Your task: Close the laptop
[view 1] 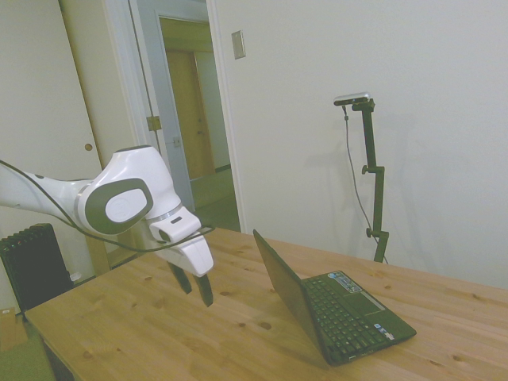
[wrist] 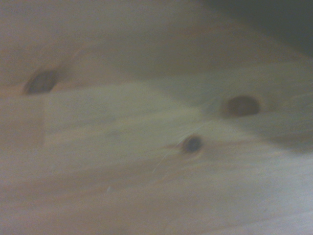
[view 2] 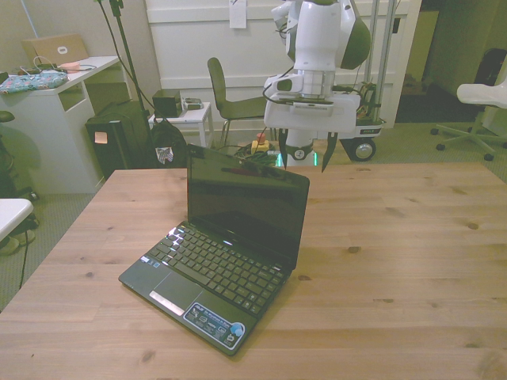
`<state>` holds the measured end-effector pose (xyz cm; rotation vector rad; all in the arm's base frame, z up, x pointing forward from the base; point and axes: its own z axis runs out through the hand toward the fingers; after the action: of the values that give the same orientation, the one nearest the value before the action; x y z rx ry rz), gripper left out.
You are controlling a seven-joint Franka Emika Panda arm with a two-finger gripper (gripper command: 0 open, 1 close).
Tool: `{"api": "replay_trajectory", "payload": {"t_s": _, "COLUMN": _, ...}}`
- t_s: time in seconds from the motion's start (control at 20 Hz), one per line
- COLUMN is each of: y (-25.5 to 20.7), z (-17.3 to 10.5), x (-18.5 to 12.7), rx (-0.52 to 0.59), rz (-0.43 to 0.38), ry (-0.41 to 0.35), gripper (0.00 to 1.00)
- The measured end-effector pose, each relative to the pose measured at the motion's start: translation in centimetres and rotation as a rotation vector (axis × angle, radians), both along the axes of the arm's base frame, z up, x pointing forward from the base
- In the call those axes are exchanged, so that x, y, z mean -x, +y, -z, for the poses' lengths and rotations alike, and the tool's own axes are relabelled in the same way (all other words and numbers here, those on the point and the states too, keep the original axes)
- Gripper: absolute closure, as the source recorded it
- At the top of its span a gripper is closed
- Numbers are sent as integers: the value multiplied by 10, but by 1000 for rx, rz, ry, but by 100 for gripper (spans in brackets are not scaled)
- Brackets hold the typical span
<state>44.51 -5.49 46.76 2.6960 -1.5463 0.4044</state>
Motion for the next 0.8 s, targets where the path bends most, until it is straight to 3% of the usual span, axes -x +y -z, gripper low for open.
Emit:
{"api": "replay_trajectory", "payload": {"t_s": 0.3, "y": -31, "z": -13, "x": -54, "rx": 15, "rz": 134, "ry": -49, "gripper": 0}}
{"api": "replay_trajectory", "payload": {"t_s": 0.35, "y": -30, "z": -13, "x": -62, "rx": 19, "rz": 152, "ry": -54, "gripper": 100}}
{"api": "replay_trajectory", "payload": {"t_s": 0.8, "y": -4, "z": -12, "x": -70, "rx": 20, "rz": 293, "ry": -99, "gripper": 100}}
